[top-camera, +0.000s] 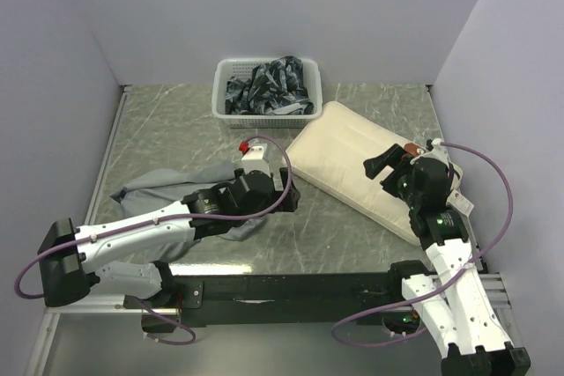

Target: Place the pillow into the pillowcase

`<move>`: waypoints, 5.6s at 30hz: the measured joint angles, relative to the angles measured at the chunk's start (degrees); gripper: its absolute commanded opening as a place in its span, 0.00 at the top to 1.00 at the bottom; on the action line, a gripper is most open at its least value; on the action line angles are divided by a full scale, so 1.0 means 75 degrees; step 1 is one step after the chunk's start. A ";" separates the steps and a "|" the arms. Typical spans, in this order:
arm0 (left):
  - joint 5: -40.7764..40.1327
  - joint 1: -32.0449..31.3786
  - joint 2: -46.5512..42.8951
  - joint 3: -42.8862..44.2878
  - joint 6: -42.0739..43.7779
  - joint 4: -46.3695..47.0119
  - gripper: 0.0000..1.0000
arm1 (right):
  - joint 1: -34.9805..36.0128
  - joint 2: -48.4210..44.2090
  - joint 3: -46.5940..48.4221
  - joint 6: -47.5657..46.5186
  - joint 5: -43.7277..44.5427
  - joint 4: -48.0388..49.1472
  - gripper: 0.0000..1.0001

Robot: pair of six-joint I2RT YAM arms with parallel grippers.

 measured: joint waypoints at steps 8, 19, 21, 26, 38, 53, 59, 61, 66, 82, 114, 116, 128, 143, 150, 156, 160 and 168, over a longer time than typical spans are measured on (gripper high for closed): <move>-0.0866 0.0064 -0.0265 -0.0306 -0.0408 -0.1125 0.01 | 0.0003 0.0187 -0.0093 -0.0251 -0.0108 0.0050 0.00; -0.0947 0.1306 -0.1804 -0.1218 -0.1195 -0.1571 0.01 | 0.1763 0.0705 -0.0256 -0.0414 0.0358 0.0358 0.00; -0.0848 0.1912 -0.2183 -0.1445 -0.1355 -0.1664 0.01 | 0.2343 0.0930 -0.0256 -0.0367 0.0449 0.0554 0.00; -0.0731 0.3133 -0.2906 -0.2025 -0.1722 -0.1836 0.01 | 0.4342 0.2215 -0.0239 -0.0076 0.0813 0.1309 0.03; 0.0356 0.4800 -0.2454 -0.2833 -0.1988 -0.1460 0.01 | 0.7344 0.6875 0.2014 0.0137 0.0877 0.2879 0.38; 0.0565 0.5047 -0.2168 -0.2742 -0.1859 -0.1326 0.00 | 0.6239 0.7708 0.2331 0.0268 0.1425 0.2343 1.00; 0.0600 0.5056 -0.2250 -0.2742 -0.1714 -0.1207 0.00 | 0.5342 0.6100 0.2022 0.0035 0.1941 0.1862 0.99; 0.0621 0.5056 -0.2291 -0.2742 -0.1647 -0.1157 0.02 | 0.5147 0.5642 0.1941 -0.0017 0.2034 0.1798 0.97; 0.1218 0.5021 -0.2384 -0.2774 -0.1227 -0.0793 0.09 | 0.4919 0.5071 0.1827 -0.0119 0.2270 0.1539 0.96; 0.0087 0.1679 -0.2063 -0.3229 -0.1990 -0.1142 0.26 | 0.4919 0.5744 0.2034 -0.0329 0.2320 0.1131 0.99; -0.1440 0.6216 -0.1673 0.0889 -0.1507 -0.1926 0.99 | 0.3223 0.5630 0.5866 -0.0828 0.2034 -0.0583 1.00; -0.1244 0.7143 -0.1565 0.1649 -0.1174 -0.1856 0.99 | 0.3042 0.5630 0.6612 -0.0860 0.1988 -0.0749 1.00; 0.1408 1.1479 0.0152 0.4587 -0.0335 -0.1912 0.99 | 0.2664 0.5802 0.9585 -0.1055 0.1961 -0.1498 1.00; 0.3197 1.1957 0.1419 0.5703 -0.0009 -0.2043 0.99 | 0.2661 0.5027 0.8778 -0.1256 0.1291 -0.1189 1.00; 0.3724 1.1957 0.2804 0.7621 0.0137 -0.2649 0.99 | 0.2550 0.6843 0.9760 -0.1390 0.1052 -0.0851 1.00; 0.3943 1.2138 0.3124 0.9247 0.0326 -0.2935 0.99 | 0.2483 0.6193 0.9506 -0.1288 0.0906 -0.0210 1.00; 0.4016 1.2336 0.3034 0.9244 0.0455 -0.2978 0.98 | 0.2588 0.3934 0.6528 -0.0877 0.0659 0.0935 1.00; 0.3640 1.1739 0.3666 0.8046 0.1011 -0.2903 0.13 | 0.4383 0.3987 0.1035 -0.0064 0.0548 0.3086 0.44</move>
